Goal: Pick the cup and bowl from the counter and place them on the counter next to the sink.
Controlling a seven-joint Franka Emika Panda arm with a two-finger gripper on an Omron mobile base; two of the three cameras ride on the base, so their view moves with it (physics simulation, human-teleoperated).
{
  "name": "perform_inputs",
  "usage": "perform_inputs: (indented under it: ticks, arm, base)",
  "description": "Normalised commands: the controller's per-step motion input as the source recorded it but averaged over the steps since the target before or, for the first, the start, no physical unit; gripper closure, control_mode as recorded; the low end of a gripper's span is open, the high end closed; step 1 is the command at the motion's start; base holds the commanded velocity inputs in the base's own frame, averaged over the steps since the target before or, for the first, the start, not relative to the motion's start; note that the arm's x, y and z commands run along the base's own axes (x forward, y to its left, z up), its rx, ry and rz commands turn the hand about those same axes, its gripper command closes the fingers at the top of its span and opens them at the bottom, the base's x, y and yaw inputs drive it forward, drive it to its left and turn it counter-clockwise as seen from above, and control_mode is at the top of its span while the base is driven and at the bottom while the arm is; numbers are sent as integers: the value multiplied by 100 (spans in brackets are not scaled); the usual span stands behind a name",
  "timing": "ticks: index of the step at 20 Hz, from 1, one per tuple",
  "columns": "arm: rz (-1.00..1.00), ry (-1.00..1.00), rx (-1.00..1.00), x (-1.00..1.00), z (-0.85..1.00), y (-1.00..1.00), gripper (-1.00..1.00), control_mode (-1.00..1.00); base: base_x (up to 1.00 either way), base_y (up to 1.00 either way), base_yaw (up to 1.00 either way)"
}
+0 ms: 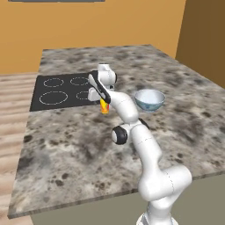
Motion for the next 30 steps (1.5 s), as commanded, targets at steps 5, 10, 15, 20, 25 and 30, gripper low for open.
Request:
perform_inputs:
  ticks: [5, 10, 15, 20, 25, 30]
  arm:
    - [5, 1, 0, 4, 2, 0, -100, -100]
    - [4, 0, 0, 3, 24, 0, -100, -100]
    - [2, 0, 0, 38, 33, 0, -100, -100]
    - [1, 0, 0, 43, 19, 0, -100, -100]
    - [0, 1, 0, 62, 9, -1, -100, -100]
    - [1, 10, 0, 38, 0, 0, -100, -100]
  base:
    - [0, 0, 0]
    - [0, 0, 0]
    - [0, 0, 0]
    - [0, 0, 0]
    - [0, 0, 0]
    - [0, 0, 0]
